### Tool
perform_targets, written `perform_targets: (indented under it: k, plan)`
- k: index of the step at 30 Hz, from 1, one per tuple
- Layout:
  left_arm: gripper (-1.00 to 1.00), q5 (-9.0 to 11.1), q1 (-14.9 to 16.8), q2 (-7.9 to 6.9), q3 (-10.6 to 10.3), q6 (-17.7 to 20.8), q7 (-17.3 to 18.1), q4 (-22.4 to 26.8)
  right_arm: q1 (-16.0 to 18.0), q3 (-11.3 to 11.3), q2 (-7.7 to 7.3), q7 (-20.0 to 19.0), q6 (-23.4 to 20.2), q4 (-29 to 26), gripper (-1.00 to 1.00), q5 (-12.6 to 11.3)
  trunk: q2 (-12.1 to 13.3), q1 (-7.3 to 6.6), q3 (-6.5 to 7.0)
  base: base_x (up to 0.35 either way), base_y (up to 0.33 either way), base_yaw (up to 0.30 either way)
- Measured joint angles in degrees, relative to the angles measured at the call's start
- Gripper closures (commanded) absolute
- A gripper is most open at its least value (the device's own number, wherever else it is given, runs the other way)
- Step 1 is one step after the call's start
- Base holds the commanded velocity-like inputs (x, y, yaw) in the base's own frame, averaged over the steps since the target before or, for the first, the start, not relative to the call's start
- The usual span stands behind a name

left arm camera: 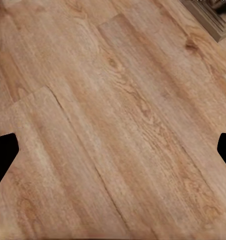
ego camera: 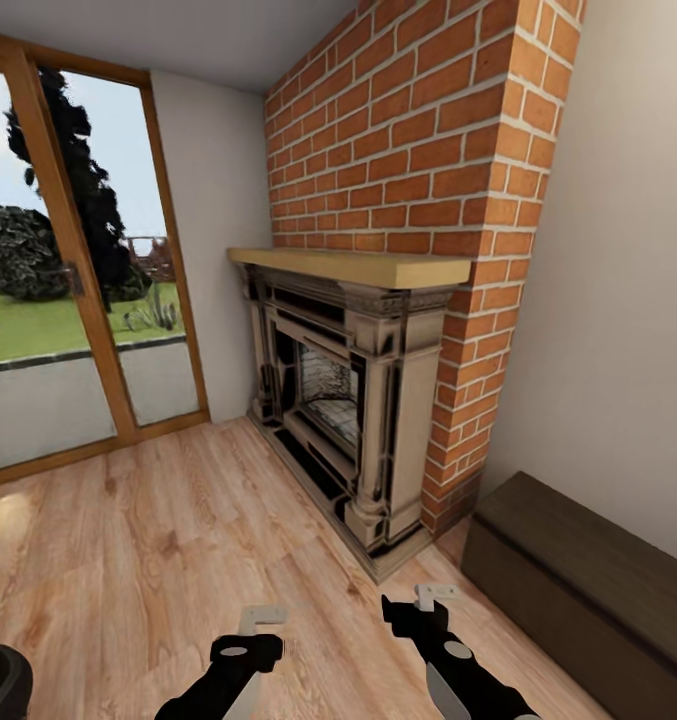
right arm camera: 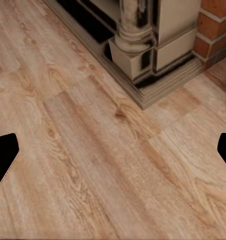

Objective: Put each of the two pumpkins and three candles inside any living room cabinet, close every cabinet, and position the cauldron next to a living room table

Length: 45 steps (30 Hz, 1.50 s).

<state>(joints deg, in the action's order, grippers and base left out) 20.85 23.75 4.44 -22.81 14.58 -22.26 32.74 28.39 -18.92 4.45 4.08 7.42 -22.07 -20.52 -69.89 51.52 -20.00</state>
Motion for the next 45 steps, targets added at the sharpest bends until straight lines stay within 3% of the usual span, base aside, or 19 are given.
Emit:
perform_targets:
  k: [14, 28, 45]
  plan:
    - [-1.0, 0.0, 0.0, 0.0, 0.1, 0.0, 0.0, 0.0, 0.0, 0.0, 0.02, 0.0, 0.1, 0.0, -1.0, 0.2, 5.6, -3.08, 2.52, 0.0, 0.0, 0.274]
    - [-1.0, 0.0, 0.0, -0.02, 0.1, 0.0, 0.0, -0.2, 0.0, 0.0, -0.04, -0.1, 0.2, 0.0, -1.0, 0.1, 11.2, -6.15, 5.03, 0.0, 0.0, 0.073]
    - [-1.0, 0.4, 0.0, -0.03, 0.1, 0.0, 0.0, -0.3, 0.0, 0.0, 0.12, -0.1, 0.2, 0.0, -1.0, 0.0, 18.1, -9.89, 8.09, 0.0, 0.0, 0.279]
